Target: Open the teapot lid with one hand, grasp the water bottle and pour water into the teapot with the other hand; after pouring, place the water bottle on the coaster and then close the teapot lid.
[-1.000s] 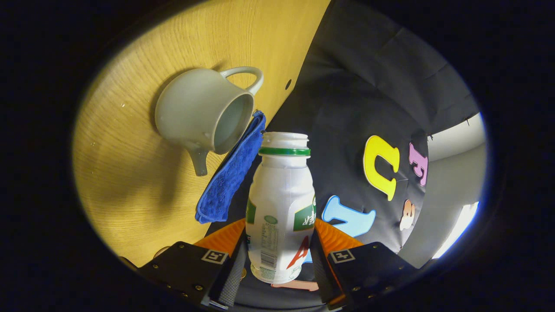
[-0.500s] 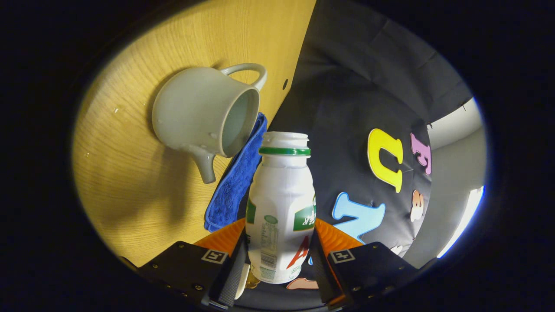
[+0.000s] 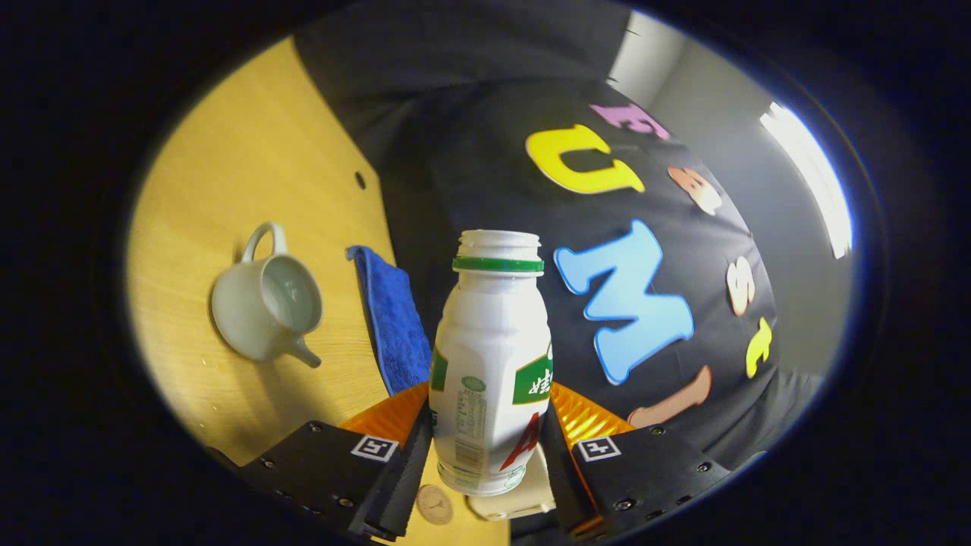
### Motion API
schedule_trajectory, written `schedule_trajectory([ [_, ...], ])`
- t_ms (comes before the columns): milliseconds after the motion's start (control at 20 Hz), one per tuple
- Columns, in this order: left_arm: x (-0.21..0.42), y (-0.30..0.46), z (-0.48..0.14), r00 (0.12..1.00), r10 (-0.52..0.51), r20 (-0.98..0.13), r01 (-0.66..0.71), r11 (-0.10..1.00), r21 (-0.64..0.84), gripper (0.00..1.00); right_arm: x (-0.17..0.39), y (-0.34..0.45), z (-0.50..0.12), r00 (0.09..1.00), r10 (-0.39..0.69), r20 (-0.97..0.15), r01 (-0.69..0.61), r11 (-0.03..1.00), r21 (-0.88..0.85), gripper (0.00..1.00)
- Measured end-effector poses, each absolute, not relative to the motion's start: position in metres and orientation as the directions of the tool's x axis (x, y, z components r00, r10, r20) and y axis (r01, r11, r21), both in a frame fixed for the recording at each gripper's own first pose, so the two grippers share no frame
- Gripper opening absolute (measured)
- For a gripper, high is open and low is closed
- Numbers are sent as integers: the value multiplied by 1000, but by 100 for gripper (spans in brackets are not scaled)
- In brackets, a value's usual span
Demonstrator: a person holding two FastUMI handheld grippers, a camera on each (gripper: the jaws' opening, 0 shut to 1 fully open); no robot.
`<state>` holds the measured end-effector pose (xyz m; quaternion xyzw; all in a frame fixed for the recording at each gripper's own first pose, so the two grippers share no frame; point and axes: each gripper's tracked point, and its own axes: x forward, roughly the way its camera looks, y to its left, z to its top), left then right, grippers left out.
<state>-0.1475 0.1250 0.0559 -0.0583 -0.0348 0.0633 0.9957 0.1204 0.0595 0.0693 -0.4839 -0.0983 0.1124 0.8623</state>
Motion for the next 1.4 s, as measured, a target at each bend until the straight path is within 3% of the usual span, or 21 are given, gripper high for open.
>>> schedule_trajectory([
  [50, -143, 125, 63, 989, 128, 70, -119, 986, -116, 14, 107, 50, 75, 960, 274, 61, -126, 617, -777, 70],
  [150, -128, 121, 78, 989, 121, 84, -112, 989, -98, 18, 80, 33, 80, 961, 276, 33, -203, 780, -592, 71],
  [300, -102, 116, 92, 990, 112, 86, -105, 991, -78, 18, 43, 16, 76, 950, 311, -8, -292, 882, -370, 70],
  [600, -42, 94, 115, 994, 52, 98, -45, 996, -76, 18, -9, -12, 59, 920, 386, -68, -389, 920, -46, 70],
  [750, -3, 85, 119, 995, 37, 89, -31, 997, -69, 18, -14, -43, 45, 944, 324, -61, -327, 943, -61, 70],
  [950, 35, 82, 114, 998, 47, 49, -44, 997, -63, 18, -20, -57, 38, 942, 330, -58, -332, 942, -50, 71],
  [1000, 42, 83, 112, 998, 48, 42, -45, 997, -59, 14, -20, -57, 36, 941, 333, -64, -337, 940, -58, 70],
  [1050, 50, 84, 110, 998, 53, 39, -51, 997, -58, 18, -20, -60, 37, 942, 328, -63, -332, 941, -61, 70],
  [1400, 91, 95, 83, 997, 59, -40, -63, 994, -92, 18, -24, -58, 46, 939, 342, -43, -344, 938, -50, 70],
])
